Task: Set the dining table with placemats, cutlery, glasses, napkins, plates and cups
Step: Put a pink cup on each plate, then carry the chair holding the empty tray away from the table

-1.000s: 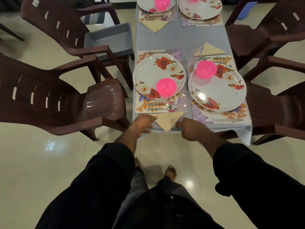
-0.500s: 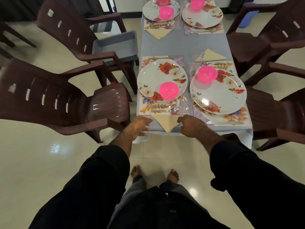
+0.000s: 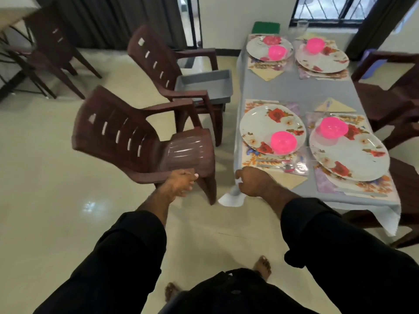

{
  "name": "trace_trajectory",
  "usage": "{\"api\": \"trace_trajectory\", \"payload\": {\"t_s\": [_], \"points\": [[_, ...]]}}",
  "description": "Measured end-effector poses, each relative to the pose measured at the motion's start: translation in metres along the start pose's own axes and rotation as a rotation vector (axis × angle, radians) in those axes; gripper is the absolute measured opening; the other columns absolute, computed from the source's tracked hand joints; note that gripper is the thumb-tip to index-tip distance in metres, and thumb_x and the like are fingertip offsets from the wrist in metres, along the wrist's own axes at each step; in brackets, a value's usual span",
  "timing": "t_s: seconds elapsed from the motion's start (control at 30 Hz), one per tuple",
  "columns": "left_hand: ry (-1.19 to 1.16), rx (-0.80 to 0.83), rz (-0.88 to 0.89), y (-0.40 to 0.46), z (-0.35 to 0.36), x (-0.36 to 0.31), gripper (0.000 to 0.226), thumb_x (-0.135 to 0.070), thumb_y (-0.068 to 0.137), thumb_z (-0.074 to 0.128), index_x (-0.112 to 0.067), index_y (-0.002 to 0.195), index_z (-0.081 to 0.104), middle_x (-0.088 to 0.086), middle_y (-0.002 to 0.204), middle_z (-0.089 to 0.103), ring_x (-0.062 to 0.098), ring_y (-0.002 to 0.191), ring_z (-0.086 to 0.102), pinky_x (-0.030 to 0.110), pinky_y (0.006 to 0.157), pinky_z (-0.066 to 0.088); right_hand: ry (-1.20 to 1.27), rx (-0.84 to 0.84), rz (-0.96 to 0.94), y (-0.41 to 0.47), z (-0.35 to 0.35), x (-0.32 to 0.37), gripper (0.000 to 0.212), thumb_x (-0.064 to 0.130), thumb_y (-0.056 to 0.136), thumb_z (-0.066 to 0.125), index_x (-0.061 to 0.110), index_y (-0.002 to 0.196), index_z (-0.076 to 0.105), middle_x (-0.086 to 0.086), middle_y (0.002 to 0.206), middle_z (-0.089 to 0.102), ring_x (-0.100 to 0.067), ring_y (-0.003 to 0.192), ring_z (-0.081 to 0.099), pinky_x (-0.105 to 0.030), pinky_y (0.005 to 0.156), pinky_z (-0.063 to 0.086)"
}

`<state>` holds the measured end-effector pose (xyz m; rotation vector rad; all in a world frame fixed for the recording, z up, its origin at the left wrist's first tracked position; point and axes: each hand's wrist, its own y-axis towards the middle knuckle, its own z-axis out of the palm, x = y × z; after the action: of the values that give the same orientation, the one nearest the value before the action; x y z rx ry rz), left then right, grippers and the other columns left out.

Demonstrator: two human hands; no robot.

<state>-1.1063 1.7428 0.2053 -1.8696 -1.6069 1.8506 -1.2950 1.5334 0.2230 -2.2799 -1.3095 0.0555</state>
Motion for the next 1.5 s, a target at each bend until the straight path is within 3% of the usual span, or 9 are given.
{"api": "trace_trajectory", "payload": {"t_s": [0.07, 0.17, 0.4, 0.7, 1.0, 1.3, 1.37, 1.43, 1.5], "points": [[-0.050, -0.014, 0.001, -0.001, -0.050, 0.025, 0.023, -0.034, 0.100, 0.076, -0.015, 0.111, 0.070, 0.009, 0.103, 0.071, 0.019, 0.082, 0.066, 0.032, 0.063, 0.051, -0.017, 0.020, -0.012, 0.010, -0.003, 0.055, 0.027, 0.025, 0.094, 0.060, 0.017, 0.119, 0.067, -0.009, 0.115, 0.069, -0.031, 0.104, 0.066, -0.038, 0.085, 0.054], [-0.085, -0.047, 0.024, -0.006, -0.136, 0.059, 0.026, -0.034, 0.101, 0.075, -0.012, 0.113, 0.069, 0.009, 0.100, 0.069, 0.019, 0.080, 0.065, 0.032, 0.064, 0.051, -0.037, 0.007, -0.072, 0.030, -0.001, 0.142, 0.021, 0.025, 0.091, 0.064, 0.023, 0.111, 0.070, 0.003, 0.103, 0.067, -0.025, 0.101, 0.068, -0.039, 0.088, 0.058], [-0.084, -0.171, 0.019, -0.013, -0.311, 0.091, 0.031, -0.038, 0.098, 0.078, -0.011, 0.111, 0.069, 0.010, 0.108, 0.075, 0.025, 0.096, 0.073, 0.035, 0.071, 0.055, -0.072, -0.066, -0.175, 0.078, -0.016, 0.310, 0.026, 0.035, 0.095, 0.060, 0.025, 0.118, 0.068, -0.002, 0.118, 0.066, -0.022, 0.106, 0.062, -0.038, 0.093, 0.053], [-0.168, -0.306, 0.156, 0.076, -0.445, 0.051, 0.022, -0.032, 0.097, 0.078, -0.012, 0.106, 0.073, 0.010, 0.102, 0.079, 0.022, 0.088, 0.076, 0.036, 0.070, 0.058, -0.046, -0.088, -0.179, 0.230, -0.038, 0.399, 0.032, 0.039, 0.094, 0.063, 0.025, 0.122, 0.069, -0.001, 0.120, 0.067, -0.025, 0.109, 0.064, -0.043, 0.097, 0.056], [-0.138, -0.371, 0.190, 0.198, -0.564, -0.044, 0.013, -0.022, 0.098, 0.076, -0.011, 0.102, 0.070, 0.009, 0.093, 0.076, 0.020, 0.077, 0.071, 0.035, 0.068, 0.055, 0.052, -0.102, -0.155, 0.389, -0.093, 0.469, 0.032, 0.043, 0.095, 0.063, 0.026, 0.122, 0.066, -0.001, 0.119, 0.063, -0.024, 0.110, 0.064, -0.040, 0.092, 0.056], [0.110, -0.085, 0.405, 0.371, -0.570, -0.190, 0.006, -0.015, 0.090, 0.077, -0.014, 0.093, 0.072, 0.012, 0.079, 0.074, 0.021, 0.065, 0.068, 0.032, 0.060, 0.052, 0.252, -0.216, 0.208, 0.464, -0.141, 0.435, 0.027, 0.028, 0.095, 0.066, 0.018, 0.120, 0.069, -0.003, 0.122, 0.066, -0.025, 0.110, 0.063, -0.037, 0.098, 0.053], [0.183, 0.041, 0.434, 0.411, -0.550, -0.211, 0.007, -0.016, 0.090, 0.077, -0.017, 0.089, 0.071, 0.011, 0.079, 0.074, 0.022, 0.066, 0.067, 0.032, 0.062, 0.050, 0.254, -0.264, 0.333, 0.464, -0.131, 0.422, 0.028, 0.032, 0.095, 0.061, 0.015, 0.115, 0.071, -0.009, 0.118, 0.070, -0.030, 0.109, 0.066, -0.035, 0.096, 0.051], [0.282, 0.207, 0.456, 0.437, -0.527, -0.226, 0.007, -0.017, 0.090, 0.077, -0.020, 0.088, 0.070, 0.008, 0.079, 0.075, 0.021, 0.067, 0.068, 0.034, 0.064, 0.051, 0.225, -0.394, 0.492, 0.456, -0.115, 0.414, 0.044, 0.044, 0.092, 0.047, 0.015, 0.110, 0.074, -0.011, 0.111, 0.072, -0.032, 0.105, 0.066, -0.038, 0.098, 0.051], [0.413, 0.347, 0.479, 0.454, -0.508, -0.232, 0.007, -0.021, 0.089, 0.078, -0.020, 0.086, 0.072, 0.004, 0.073, 0.074, 0.021, 0.067, 0.068, 0.034, 0.065, 0.054, 0.244, -0.427, 0.624, 0.439, -0.098, 0.428, 0.055, 0.050, 0.093, 0.038, 0.017, 0.117, 0.074, -0.009, 0.116, 0.072, -0.029, 0.108, 0.064, -0.040, 0.103, 0.049]]}}
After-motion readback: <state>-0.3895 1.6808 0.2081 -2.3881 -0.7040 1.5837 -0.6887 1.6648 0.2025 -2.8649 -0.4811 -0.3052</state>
